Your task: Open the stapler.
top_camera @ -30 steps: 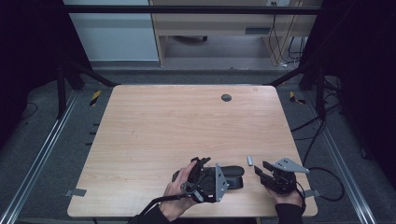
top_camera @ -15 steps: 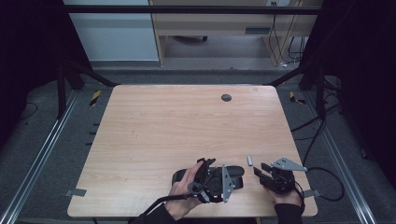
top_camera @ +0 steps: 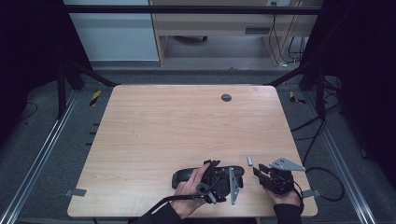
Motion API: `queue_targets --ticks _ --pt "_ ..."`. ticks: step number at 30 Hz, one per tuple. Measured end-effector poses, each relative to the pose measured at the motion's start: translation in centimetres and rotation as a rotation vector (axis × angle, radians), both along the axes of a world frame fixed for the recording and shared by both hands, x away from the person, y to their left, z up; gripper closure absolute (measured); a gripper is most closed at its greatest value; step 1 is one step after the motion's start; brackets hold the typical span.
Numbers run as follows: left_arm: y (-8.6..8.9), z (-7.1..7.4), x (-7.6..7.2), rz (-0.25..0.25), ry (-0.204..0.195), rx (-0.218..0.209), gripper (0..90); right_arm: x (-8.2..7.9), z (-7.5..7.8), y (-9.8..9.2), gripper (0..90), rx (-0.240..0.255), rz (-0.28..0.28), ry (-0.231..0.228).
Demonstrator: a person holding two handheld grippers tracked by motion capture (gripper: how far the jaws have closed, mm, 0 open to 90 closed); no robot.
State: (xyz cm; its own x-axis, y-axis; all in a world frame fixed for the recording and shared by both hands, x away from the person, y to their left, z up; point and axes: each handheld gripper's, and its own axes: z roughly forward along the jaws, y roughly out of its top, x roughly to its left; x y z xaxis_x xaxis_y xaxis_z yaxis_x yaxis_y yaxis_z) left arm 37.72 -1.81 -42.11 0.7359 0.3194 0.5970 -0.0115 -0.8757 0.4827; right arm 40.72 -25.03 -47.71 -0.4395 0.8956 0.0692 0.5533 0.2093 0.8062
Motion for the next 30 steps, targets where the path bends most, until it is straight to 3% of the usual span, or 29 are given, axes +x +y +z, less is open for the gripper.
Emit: queue_targets --ticks 8,18,25,30 --pt "-0.8 -0.8 0.2 0.000 -0.042 0.061 29.9 -0.2 0.2 0.2 75.9 0.010 0.019 0.009" --pt "-1.5 -1.7 0.6 0.013 -0.079 0.109 35.0 -0.4 0.3 0.4 80.9 0.021 0.050 0.023" --pt "-2.1 -2.2 0.8 0.021 -0.095 0.116 37.4 -0.9 0.3 0.5 81.8 0.023 0.081 0.019" --pt "-2.4 -2.4 0.9 0.021 -0.092 0.119 44.8 -1.4 0.2 1.0 82.5 0.027 0.110 0.018"
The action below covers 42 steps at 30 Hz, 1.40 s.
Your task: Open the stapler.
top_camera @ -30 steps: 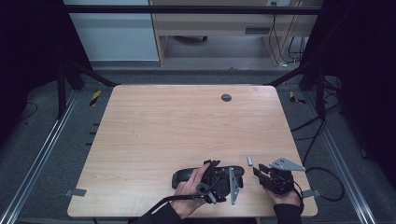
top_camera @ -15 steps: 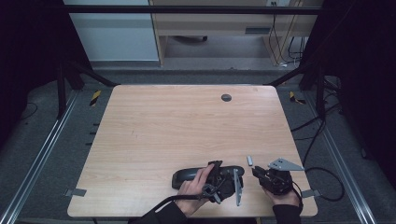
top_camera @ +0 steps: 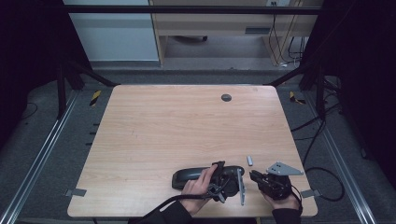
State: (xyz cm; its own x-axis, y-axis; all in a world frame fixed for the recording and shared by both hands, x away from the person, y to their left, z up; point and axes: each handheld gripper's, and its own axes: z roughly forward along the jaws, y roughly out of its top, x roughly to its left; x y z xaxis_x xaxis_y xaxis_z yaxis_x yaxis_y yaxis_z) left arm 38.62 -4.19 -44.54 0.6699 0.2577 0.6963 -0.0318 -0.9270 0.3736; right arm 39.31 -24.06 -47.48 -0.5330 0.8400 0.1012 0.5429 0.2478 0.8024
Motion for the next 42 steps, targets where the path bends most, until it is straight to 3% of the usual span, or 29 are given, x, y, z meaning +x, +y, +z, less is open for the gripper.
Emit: queue_targets --ticks 10,21,42 --pt "-0.2 -0.1 0.1 0.004 0.009 0.005 50.7 0.2 -0.7 1.1 86.6 0.019 0.084 0.031" --pt "-0.2 -0.2 0.0 0.016 0.005 0.004 51.0 0.7 -1.1 1.7 90.0 0.030 0.142 0.017" --pt "-0.3 -0.3 -0.2 0.020 -0.015 0.002 51.7 1.2 -2.0 3.0 90.0 0.012 0.182 0.046"
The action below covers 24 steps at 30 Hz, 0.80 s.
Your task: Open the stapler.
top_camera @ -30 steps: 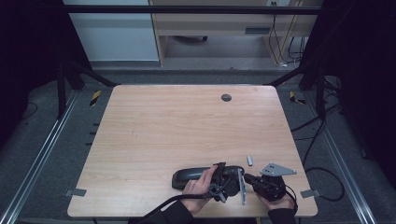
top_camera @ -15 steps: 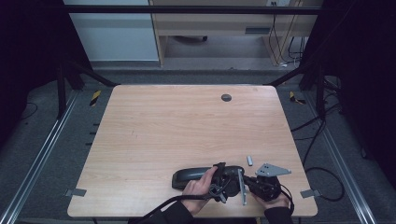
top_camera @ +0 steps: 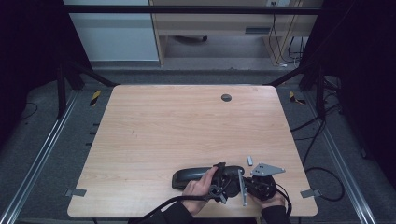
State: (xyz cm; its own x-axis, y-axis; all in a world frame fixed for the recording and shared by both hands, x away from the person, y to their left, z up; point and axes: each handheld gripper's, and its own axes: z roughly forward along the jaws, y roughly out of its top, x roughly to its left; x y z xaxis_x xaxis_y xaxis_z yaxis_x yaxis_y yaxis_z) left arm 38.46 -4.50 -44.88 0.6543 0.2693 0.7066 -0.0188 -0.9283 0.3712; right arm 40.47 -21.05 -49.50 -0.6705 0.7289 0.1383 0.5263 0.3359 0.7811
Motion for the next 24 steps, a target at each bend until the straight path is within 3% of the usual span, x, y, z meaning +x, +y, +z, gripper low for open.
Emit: queue_targets --ticks 18,24 --pt "-0.02 -0.07 -0.09 -0.004 -0.011 0.005 52.2 0.15 -0.26 0.41 90.0 0.000 0.014 0.007" --pt "0.24 0.30 -0.18 -0.003 -0.016 -0.011 52.6 0.12 -0.30 0.47 90.0 -0.007 0.006 -0.003"
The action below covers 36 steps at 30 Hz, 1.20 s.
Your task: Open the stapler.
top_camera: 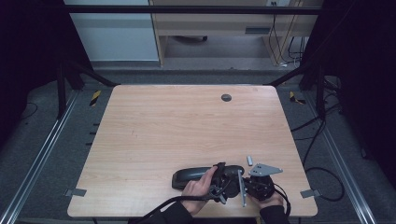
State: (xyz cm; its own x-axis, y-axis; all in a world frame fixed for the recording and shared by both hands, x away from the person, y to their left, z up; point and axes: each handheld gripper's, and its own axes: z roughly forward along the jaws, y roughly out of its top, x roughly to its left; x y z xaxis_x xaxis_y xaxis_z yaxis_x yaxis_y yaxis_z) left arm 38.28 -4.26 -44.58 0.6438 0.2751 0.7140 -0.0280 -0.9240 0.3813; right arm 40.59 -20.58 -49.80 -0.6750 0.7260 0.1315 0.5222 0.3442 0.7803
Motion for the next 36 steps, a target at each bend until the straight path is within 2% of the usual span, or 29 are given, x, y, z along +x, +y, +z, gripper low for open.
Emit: queue_targets --ticks 2,7,8,10,15,16,18,29,30,36 --pt "0.2 0.3 0.0 0.001 -0.003 0.005 52.8 0.0 0.0 0.0 90.0 0.001 -0.002 0.000" --pt "0.5 0.8 -0.1 0.006 -0.009 -0.028 53.3 0.0 0.0 0.0 90.0 0.002 -0.005 0.000" --pt "0.6 1.0 -0.1 0.009 -0.007 -0.017 53.4 0.0 0.0 0.0 90.0 0.003 -0.005 0.002" --pt "0.7 1.0 -0.2 0.010 -0.011 -0.029 53.5 0.0 0.0 0.0 90.0 0.009 -0.013 0.014" --pt "1.0 1.4 -0.2 0.018 -0.015 -0.055 53.9 -0.1 0.1 0.1 90.0 -0.006 -0.014 0.003" --pt "1.1 1.6 -0.3 0.019 -0.016 -0.047 54.0 -0.1 0.1 0.1 90.0 -0.007 -0.014 0.003" --pt "1.2 1.7 -0.3 0.021 -0.020 -0.073 54.2 0.0 0.1 0.2 90.0 -0.007 -0.014 0.002" --pt "2.1 2.8 -0.4 0.031 -0.026 -0.120 55.6 -0.1 0.1 0.3 90.0 -0.011 -0.019 0.007" --pt "2.2 2.9 -0.5 0.032 -0.030 -0.112 55.6 -0.1 0.1 0.3 90.0 -0.012 -0.019 0.007" --pt "2.7 3.4 -0.5 0.038 -0.030 -0.128 56.2 -0.1 0.2 0.3 90.0 -0.008 -0.024 0.015"
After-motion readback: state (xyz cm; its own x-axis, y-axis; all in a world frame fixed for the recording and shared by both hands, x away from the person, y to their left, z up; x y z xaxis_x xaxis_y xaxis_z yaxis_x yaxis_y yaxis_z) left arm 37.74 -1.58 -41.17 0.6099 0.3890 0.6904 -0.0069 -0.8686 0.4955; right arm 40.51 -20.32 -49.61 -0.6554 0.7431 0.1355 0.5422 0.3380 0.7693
